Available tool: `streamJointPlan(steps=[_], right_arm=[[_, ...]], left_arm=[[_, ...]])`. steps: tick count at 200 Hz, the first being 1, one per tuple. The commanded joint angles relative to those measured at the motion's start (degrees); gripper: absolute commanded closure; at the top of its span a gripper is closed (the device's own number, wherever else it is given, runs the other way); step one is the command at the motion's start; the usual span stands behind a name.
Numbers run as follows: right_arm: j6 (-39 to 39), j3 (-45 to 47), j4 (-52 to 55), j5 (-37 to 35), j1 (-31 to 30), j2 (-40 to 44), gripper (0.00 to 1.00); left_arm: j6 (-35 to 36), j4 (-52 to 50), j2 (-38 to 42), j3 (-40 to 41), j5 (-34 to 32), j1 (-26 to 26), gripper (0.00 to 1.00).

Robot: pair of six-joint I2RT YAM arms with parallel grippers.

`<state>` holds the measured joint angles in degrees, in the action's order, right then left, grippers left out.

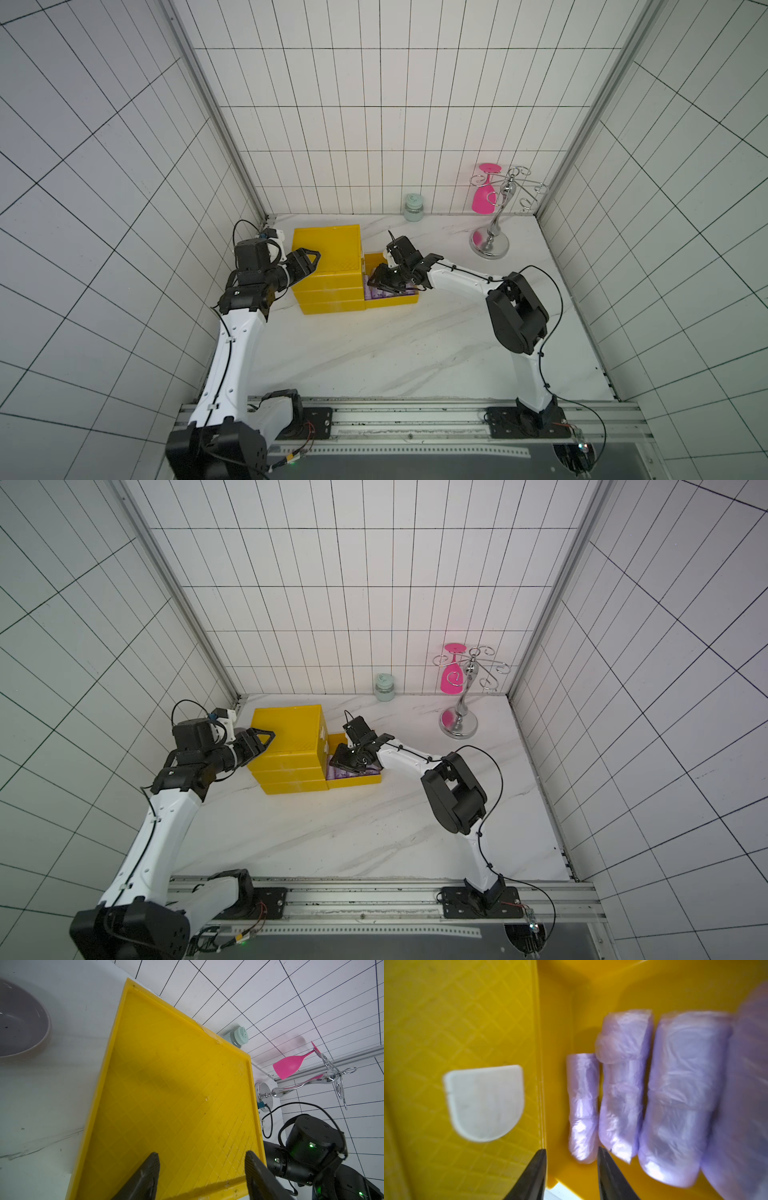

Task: Sort the rolls of trash bags by color and place them into the drawer
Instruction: Place the roll of trash bags in the drawer, then close the drawer in the storage box.

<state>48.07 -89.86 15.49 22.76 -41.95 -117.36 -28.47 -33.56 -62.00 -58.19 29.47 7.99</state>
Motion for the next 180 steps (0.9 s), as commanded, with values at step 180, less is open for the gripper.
streamJointPlan(steps=[180], right_arm=[[-21.9,-0.1,18.4,-10.9,19.3,3.5,0.78]], left_arm=[[-4.9,3.2,-2.5,0.3,-5.5,12.6,0.37]])
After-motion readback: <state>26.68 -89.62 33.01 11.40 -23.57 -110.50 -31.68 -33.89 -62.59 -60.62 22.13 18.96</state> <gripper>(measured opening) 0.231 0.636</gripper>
